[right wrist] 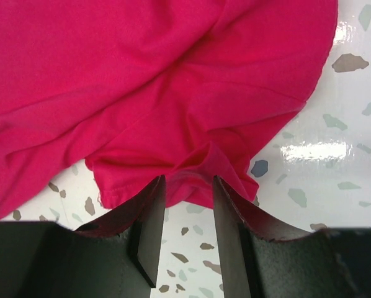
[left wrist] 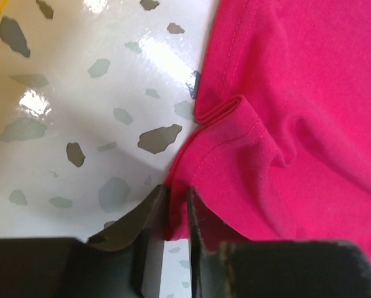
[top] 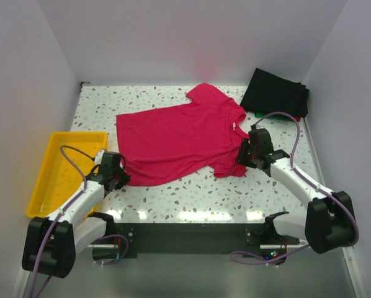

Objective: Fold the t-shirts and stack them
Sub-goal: Flatten the tshirt out

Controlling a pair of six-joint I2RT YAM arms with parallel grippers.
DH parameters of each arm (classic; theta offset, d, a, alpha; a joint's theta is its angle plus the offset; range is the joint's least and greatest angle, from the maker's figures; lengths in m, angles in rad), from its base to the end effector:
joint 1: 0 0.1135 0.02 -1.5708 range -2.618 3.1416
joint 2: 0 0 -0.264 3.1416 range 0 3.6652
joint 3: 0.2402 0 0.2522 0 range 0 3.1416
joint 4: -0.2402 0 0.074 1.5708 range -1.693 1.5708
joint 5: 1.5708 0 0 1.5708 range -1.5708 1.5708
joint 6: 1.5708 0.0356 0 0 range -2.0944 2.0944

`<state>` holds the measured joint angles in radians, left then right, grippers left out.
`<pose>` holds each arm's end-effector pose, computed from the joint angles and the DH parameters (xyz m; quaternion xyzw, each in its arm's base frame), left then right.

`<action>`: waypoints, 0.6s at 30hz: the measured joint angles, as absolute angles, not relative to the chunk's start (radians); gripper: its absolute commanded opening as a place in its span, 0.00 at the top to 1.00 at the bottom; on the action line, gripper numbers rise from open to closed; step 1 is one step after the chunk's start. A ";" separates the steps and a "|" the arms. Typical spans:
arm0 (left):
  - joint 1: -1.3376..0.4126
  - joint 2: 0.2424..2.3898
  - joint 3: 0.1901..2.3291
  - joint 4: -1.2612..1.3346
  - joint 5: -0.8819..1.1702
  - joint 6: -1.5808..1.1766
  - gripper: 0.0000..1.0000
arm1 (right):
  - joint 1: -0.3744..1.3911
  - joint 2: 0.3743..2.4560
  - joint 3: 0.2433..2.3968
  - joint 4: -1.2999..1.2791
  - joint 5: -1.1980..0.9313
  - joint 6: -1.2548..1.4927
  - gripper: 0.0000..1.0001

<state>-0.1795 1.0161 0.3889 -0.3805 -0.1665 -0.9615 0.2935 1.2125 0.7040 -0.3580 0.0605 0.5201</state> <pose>0.1710 -0.0250 0.1505 -0.3862 0.8762 -0.0823 0.2762 0.2318 0.0678 0.2104 0.1164 0.9310 0.1103 0.3279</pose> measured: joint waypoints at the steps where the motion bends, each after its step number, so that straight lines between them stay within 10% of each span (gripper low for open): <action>1: -0.179 1.016 0.385 -0.381 -0.164 -0.961 0.85 | 0.297 1.228 0.706 -0.350 0.064 0.519 0.60; 5: -0.179 1.013 0.381 -0.383 -0.161 -0.954 1.00 | 0.315 1.285 0.715 -0.328 0.108 0.511 0.60; 18: -0.179 1.002 0.381 -0.391 -0.160 -0.949 1.00 | 0.335 1.347 0.727 -0.321 0.209 0.492 0.62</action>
